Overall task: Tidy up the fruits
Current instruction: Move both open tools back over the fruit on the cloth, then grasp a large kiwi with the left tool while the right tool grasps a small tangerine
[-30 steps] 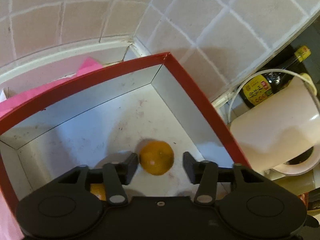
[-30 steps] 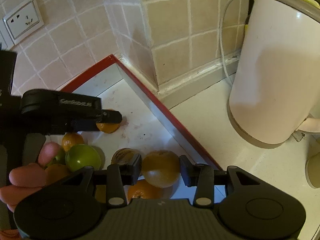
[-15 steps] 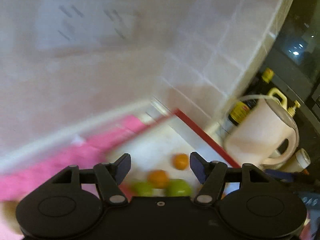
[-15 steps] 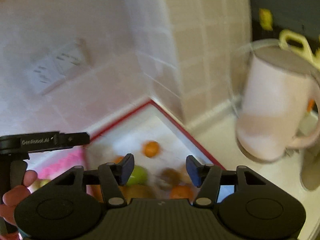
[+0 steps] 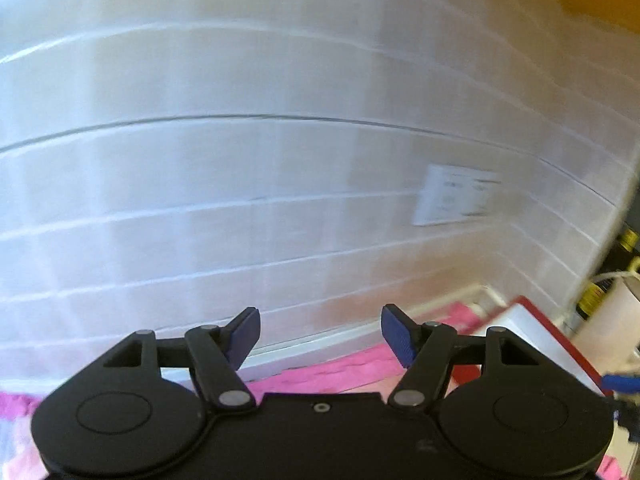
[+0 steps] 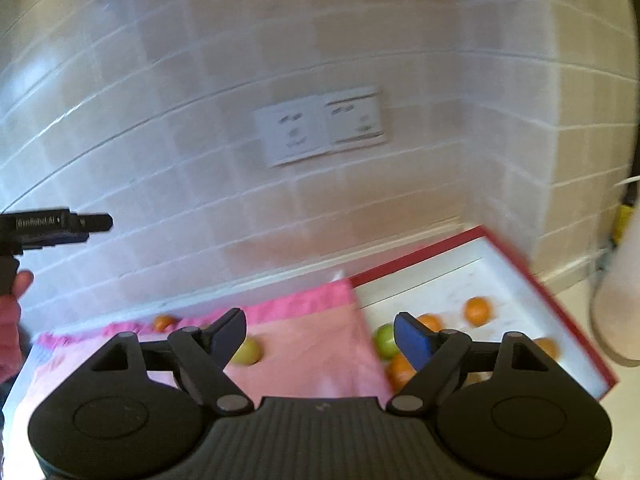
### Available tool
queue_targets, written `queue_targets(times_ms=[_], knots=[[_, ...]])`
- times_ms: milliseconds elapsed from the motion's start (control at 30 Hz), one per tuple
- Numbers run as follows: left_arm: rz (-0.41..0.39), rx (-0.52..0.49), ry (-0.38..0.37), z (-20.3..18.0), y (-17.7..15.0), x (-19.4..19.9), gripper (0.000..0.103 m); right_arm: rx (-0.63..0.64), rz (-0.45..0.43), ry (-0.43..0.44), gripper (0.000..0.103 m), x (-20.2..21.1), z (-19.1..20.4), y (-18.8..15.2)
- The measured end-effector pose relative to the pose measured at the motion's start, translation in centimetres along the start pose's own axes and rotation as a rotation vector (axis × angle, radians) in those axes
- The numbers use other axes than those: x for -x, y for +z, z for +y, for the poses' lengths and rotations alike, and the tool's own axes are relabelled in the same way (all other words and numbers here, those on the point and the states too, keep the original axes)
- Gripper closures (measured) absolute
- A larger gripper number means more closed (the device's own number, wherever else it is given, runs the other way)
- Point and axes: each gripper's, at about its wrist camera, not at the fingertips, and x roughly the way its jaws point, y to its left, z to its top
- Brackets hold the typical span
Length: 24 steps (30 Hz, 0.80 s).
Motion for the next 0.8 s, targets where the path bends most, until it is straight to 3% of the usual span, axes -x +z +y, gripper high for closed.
queue_targets(times_ms=[200, 333, 567, 667, 800], knots=[[0.025, 0.093, 0.047, 4.2, -1.6, -1.1, 0.024, 0.052, 0.068, 0.026, 0.020, -2.0, 3.3, -1.5], [0.063, 0.119, 0.020, 4.9, -3.1, -2.7, 0.024, 0.086, 0.103, 0.013, 0.020, -3.1, 4.7, -2.8], [0.202, 0.116, -0.108, 3.4, -6.1, -9.5, 0.023, 0.114, 0.212, 0.012, 0.020, -6.5, 4.9, -5.6], [0.296, 0.191, -0.112, 3.3, -7.8, -13.3, 0.023, 0.116, 0.252, 0.014, 0.020, -7.8, 4.7, -6.7], [0.364, 0.268, -0.092, 2.7, -9.8, -17.1, 0.023, 0.148, 0.297, 0.022, 0.020, -9.2, 4.5, -8.4]])
